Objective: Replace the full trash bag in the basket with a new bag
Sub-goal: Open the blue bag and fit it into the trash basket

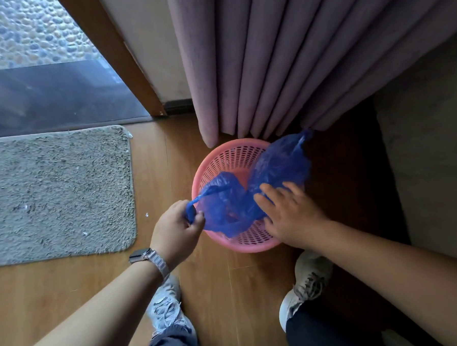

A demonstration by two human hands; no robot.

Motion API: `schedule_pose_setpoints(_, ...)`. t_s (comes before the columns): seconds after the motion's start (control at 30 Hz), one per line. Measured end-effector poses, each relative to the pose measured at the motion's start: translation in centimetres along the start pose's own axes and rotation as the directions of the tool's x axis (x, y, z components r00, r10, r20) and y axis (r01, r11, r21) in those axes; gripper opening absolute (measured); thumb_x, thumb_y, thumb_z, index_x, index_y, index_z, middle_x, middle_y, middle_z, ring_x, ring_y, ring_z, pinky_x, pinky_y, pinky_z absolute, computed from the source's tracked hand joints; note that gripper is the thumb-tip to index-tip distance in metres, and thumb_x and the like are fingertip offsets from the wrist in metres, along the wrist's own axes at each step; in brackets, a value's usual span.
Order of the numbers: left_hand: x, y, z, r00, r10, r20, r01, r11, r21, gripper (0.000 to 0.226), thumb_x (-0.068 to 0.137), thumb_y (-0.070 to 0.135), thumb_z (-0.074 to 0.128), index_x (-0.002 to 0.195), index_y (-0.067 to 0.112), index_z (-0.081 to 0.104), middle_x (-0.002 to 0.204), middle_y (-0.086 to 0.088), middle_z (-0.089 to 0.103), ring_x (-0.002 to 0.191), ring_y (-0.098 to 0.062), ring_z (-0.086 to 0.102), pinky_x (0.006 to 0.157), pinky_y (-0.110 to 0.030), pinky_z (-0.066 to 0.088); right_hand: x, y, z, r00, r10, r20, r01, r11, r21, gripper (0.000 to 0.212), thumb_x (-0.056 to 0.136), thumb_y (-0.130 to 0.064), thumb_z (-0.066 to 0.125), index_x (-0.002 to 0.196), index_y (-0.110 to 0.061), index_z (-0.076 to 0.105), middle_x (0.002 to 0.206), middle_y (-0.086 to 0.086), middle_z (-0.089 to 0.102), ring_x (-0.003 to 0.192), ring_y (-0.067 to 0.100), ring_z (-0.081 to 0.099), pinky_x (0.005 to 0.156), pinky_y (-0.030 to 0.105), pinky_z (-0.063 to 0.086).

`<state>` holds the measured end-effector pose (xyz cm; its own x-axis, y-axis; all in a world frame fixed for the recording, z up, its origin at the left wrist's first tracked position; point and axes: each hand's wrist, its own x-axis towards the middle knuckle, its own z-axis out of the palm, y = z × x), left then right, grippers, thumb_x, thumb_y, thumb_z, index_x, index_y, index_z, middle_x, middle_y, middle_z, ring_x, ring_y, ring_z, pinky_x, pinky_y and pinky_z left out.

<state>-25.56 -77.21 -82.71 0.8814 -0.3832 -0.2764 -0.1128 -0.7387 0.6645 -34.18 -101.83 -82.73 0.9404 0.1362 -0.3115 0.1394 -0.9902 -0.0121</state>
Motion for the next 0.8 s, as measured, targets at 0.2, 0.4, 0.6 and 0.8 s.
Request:
schedule_pose_setpoints(0.2,1.0,-2.1,0.0,0.992,0.112,-0.061,-0.112,0.994,0.002,0.033,0.079,0.044,0.048,0.062,0.017,0.041,0.059,0.004,0.043,0.057,-0.018,0.045,0.056,-0.039,0.041,3.0,0.1,-0.1,0.998,0.059,0.017,-0.056,0.987,-0.154,0.023,0.08,-0.026,0.062,0.102,-0.019,0.066,0.101,0.004,0.063,0.093,0.026,0.058,0.077,0.038,0.041)
schedule_pose_setpoints(0.4,0.5,-1.8,-1.7,0.996,-0.019,-0.09,0.015,0.999,-0.049,0.018,0.082,0.032,0.064,0.087,0.023,0.05,0.071,0.002,0.058,0.066,-0.025,0.057,0.062,-0.035,0.044,0.3,-1.6,-0.6,0.999,0.001,-0.038,-0.008,0.984,-0.179,0.017,0.061,-0.024,0.079,0.064,-0.016,0.064,0.063,0.005,0.064,0.066,0.027,0.058,0.063,0.036,0.044)
schedule_pose_setpoints(0.6,-3.0,2.0,-3.3,0.962,0.081,-0.262,-0.032,0.982,0.186,0.073,0.074,0.022,0.066,0.14,0.019,0.034,0.137,-0.012,0.039,0.125,-0.031,0.041,0.101,-0.043,0.039,-3.6,-4.2,-4.1,0.97,-0.232,-0.07,0.218,0.961,-0.171,0.019,0.068,-0.027,0.076,0.065,-0.016,0.061,0.062,0.006,0.064,0.06,0.028,0.059,0.062,0.037,0.046)
schedule_pose_setpoints(0.8,-4.7,4.9,-4.1,0.449,0.891,-0.071,-0.675,0.39,0.626,0.028,0.083,0.007,0.055,0.108,0.013,0.066,0.116,-0.014,0.063,0.109,-0.034,0.057,0.102,-0.048,0.042,-5.1,-4.4,-5.3,0.976,-0.215,-0.045,0.212,0.975,-0.061,0.012,0.086,-0.029,0.062,0.08,-0.019,0.058,0.077,0.003,0.066,0.07,0.025,0.062,0.067,0.038,0.045)
